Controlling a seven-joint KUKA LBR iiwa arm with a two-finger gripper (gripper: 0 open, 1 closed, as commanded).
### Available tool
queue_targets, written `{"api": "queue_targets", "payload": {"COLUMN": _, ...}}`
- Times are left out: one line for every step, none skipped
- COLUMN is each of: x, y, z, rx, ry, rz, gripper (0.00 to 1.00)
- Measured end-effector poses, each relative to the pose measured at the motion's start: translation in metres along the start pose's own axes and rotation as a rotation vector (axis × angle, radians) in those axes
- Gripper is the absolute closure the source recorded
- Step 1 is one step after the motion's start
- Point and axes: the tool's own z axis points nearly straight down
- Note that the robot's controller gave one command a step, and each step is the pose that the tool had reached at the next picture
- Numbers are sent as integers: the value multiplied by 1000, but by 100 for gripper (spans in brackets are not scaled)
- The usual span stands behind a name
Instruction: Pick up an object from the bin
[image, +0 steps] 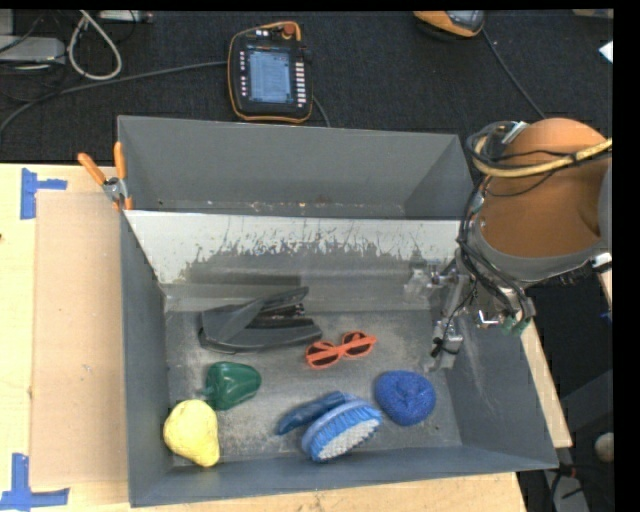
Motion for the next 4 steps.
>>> {"api": "queue_targets", "payload": {"x": 33, "y": -15, "z": 123, "rx": 0, "ry": 0, "rz": 44, "gripper": 0}}
{"api": "queue_targets", "payload": {"x": 41, "y": -26, "z": 109, "rx": 0, "ry": -3, "rz": -8, "gripper": 0}}
{"api": "queue_targets", "payload": {"x": 43, "y": -41, "z": 149, "rx": -2, "ry": 13, "rz": 60, "gripper": 0}}
{"api": "queue_targets", "payload": {"x": 44, "y": -40, "z": 178, "rx": -1, "ry": -2, "rz": 21, "gripper": 0}}
